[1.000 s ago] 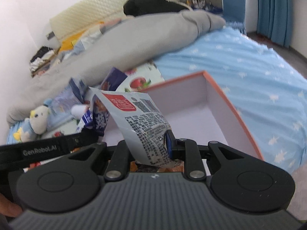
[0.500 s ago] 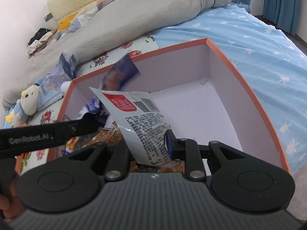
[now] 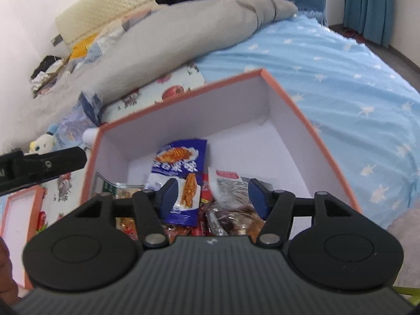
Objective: Organize snacks
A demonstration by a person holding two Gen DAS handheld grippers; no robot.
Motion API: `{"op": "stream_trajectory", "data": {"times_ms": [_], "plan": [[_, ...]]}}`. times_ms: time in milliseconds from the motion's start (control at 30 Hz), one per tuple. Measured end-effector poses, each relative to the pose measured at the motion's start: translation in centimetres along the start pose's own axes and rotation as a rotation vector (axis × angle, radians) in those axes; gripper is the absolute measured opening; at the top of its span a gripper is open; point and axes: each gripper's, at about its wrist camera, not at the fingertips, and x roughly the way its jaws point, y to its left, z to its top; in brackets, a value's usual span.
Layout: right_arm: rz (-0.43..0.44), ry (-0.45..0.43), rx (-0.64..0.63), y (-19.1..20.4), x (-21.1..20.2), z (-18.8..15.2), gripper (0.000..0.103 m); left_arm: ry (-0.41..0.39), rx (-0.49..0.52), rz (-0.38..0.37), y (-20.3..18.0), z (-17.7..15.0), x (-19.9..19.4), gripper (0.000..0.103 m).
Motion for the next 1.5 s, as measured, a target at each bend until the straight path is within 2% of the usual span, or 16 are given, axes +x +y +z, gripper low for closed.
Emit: {"op": "stream_trajectory", "data": {"times_ms": [267,400,667,800,900,1167,1500], "plan": [[0.031,-0.176,-0.014,2.4,-7.8,1.4,0.061,-0.116,0.042,-0.031,-0.4,1.1,-8.0,0.083],[0.044,-0.226,-0.035,4.0,-11.2,0.9,0.061,-0.163,0.046,-0.039,-0.4,0.7,-11.8,0.084],[0.036,-0.327,-0.043,6.0,-17.1,-1.4,0.062,-0.243,0.124,-0.069,-0.9,-1.0,-18.9,0.084],[0.047,-0.354,-0.04,6.4,-18.8,-3.5,0.062,-0.274,0.125,-0.09,-0.4,-2.8,-22.1,0.084],[0.028,-0.365,-0.054,6.7,-19.6,-5.2,0.062,-0.29,0.125,-0.079,-0.1,-4.6,-23.9,0.084],[0.014,-0.362,-0.048,6.5,-20.7,-9.4,0.062,-0.284,0.123,-0.057,1.0,-9.1,-25.7,0.084],[-0.012,-0.326,-0.056,6.2,-18.8,-12.6,0.062,-0.22,0.133,-0.031,1.7,-13.0,-23.7,0.084]]}}
